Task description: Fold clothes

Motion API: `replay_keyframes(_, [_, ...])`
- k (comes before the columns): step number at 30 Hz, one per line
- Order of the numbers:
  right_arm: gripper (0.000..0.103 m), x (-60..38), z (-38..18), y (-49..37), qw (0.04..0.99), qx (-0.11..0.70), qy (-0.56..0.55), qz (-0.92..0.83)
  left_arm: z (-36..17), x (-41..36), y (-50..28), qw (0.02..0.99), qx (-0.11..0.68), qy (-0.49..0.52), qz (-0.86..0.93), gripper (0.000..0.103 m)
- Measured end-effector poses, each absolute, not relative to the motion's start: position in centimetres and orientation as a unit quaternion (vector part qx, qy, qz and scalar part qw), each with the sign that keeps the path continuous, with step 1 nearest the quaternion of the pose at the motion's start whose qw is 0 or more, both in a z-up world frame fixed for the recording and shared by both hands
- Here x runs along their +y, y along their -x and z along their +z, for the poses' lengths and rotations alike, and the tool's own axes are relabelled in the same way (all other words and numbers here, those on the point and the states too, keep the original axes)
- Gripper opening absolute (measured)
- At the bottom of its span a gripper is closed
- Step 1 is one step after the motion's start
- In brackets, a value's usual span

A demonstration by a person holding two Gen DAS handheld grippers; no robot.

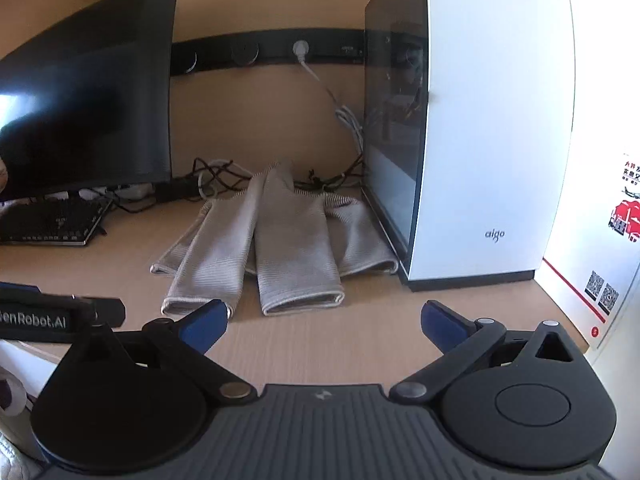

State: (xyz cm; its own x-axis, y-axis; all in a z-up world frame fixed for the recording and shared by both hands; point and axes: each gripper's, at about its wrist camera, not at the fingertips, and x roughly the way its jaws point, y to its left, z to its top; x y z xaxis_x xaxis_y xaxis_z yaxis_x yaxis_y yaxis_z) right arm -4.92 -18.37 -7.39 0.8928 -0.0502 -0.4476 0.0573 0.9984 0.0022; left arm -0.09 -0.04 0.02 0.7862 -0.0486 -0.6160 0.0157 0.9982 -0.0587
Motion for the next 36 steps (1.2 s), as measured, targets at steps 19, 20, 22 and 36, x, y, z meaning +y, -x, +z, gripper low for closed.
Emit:
replay_keyframes(19, [0.103, -18.7, -7.3, 5.3, 0.972, 0.234, -0.024, -0.014, 0.2, -0.6, 1.5, 0.947, 0.321, 0.002, -0.005, 0.103])
replay_keyframes(20, [0.103, -18.8, -7.4, 5.3, 0.972, 0.235, -0.025, -0.013, 0.3, -0.6, 1.6, 0.947, 0.32, 0.003, -0.004, 0.103])
replay_keyframes(22, [0.103, -18.7, -7.3, 5.4, 0.972, 0.235, -0.025, -0.014, 0.3, -0.6, 1.7, 0.947, 0.32, 0.003, -0.004, 0.103])
replay_keyframes(36, [0.103, -18.7, -6.9, 5.8, 0.972, 0.231, -0.026, -0.014, 0.6, -0.5, 2.4, 0.95, 0.312, 0.005, -0.003, 0.103])
